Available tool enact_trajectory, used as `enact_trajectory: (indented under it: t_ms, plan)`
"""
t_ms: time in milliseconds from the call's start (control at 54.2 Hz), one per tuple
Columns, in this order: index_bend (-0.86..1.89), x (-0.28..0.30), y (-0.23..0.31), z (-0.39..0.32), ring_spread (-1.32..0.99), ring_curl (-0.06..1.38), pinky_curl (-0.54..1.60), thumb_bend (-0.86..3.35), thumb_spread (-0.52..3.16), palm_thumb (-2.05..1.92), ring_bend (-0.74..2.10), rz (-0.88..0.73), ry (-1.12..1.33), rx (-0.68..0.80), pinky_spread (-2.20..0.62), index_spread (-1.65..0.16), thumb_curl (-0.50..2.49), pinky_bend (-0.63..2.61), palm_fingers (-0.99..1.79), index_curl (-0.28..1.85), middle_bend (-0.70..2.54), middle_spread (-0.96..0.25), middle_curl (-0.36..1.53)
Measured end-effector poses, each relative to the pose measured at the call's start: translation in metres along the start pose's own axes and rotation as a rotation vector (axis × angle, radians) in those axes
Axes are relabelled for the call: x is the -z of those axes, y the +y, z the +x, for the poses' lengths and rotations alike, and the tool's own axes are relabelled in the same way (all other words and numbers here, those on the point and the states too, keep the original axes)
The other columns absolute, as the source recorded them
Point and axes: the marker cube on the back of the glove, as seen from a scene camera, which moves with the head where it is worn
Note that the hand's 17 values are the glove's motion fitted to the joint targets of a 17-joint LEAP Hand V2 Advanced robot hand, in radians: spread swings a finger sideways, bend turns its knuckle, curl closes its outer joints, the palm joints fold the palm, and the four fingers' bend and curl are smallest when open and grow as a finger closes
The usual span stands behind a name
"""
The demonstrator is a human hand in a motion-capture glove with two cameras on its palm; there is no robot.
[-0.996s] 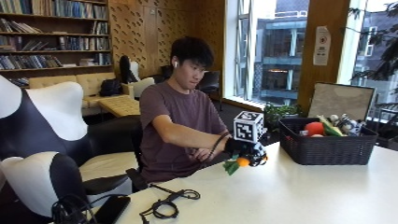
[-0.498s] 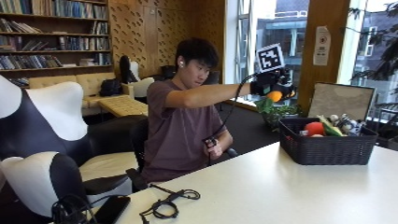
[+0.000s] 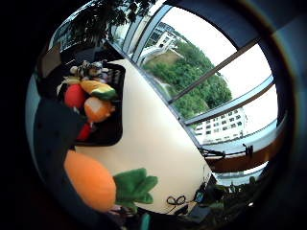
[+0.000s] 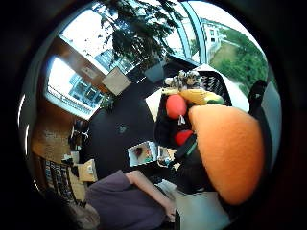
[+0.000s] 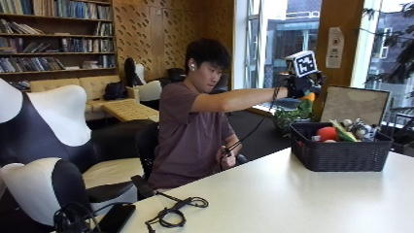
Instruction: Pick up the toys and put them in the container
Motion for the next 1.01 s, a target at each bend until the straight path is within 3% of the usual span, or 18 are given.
enact_trajectory:
  t_ms: [37,92,332,424,479,498,516,535,553,572,719,1014]
  plan:
    - [0.99,-0.003,-0.001,-0.013,-0.34,0.71,0.55,-0.02,0.86,0.46,1.47,0.001,-0.055,0.124,-0.40,-0.19,0.78,1.14,1.11,0.95,1.28,-0.20,0.88]
    - [0.99,-0.010,-0.008,-0.031,-0.34,0.71,0.55,-0.02,0.85,0.46,1.47,-0.001,-0.072,0.195,-0.40,-0.19,0.79,1.13,1.11,0.97,1.28,-0.20,0.88]
    - [0.95,-0.041,-0.033,-0.081,-0.33,0.69,0.55,-0.01,0.84,0.45,1.47,-0.037,-0.050,0.213,-0.40,-0.19,0.82,1.13,1.10,1.02,1.27,-0.19,0.88]
    - [0.87,-0.060,-0.029,-0.062,-0.33,0.68,0.54,-0.04,0.85,0.40,1.46,-0.199,0.011,0.202,-0.40,-0.20,0.81,1.10,1.02,1.03,1.23,-0.19,0.87]
    - [0.67,-0.071,-0.024,-0.054,-0.32,0.67,0.54,-0.06,0.92,0.32,1.42,-0.332,0.043,0.192,-0.38,-0.20,0.77,1.10,0.65,1.02,1.13,-0.19,0.84]
    - [0.65,-0.073,-0.023,-0.051,-0.32,0.68,0.55,-0.05,0.94,0.31,1.42,-0.359,0.048,0.190,-0.38,-0.20,0.77,1.11,0.65,1.02,1.13,-0.19,0.84]
    - [0.68,-0.075,-0.021,-0.048,-0.31,0.68,0.55,-0.03,0.91,0.32,1.44,-0.377,0.049,0.190,-0.39,-0.20,0.78,1.11,0.82,1.03,1.16,-0.19,0.84]
    - [0.46,-0.077,-0.020,-0.047,-0.31,0.60,0.52,-0.09,1.02,0.18,1.22,-0.388,0.046,0.189,-0.32,-0.22,0.72,1.09,-0.01,0.93,0.89,-0.19,0.76]
    - [0.45,-0.079,-0.019,-0.046,-0.27,0.66,0.62,-0.10,1.04,0.14,1.18,-0.392,0.039,0.188,-0.27,-0.21,0.70,1.18,-0.34,0.98,0.76,-0.18,0.75]
    - [0.40,-0.081,-0.019,-0.048,-0.24,0.65,0.61,-0.08,1.08,0.11,1.11,-0.389,0.028,0.186,-0.24,-0.21,0.67,1.19,-0.44,0.94,0.67,-0.17,0.71]
    - [0.11,-0.081,-0.016,-0.047,-0.13,0.41,0.46,-0.06,1.18,-0.04,0.70,-0.348,-0.004,0.191,-0.08,-0.25,0.54,1.08,-0.34,0.65,0.29,-0.13,0.52]
    - [0.12,-0.075,-0.018,-0.052,-0.05,0.33,0.37,-0.04,1.24,-0.05,0.51,-0.297,-0.023,0.179,0.01,-0.24,0.39,0.87,-0.19,0.48,0.14,-0.09,0.41]
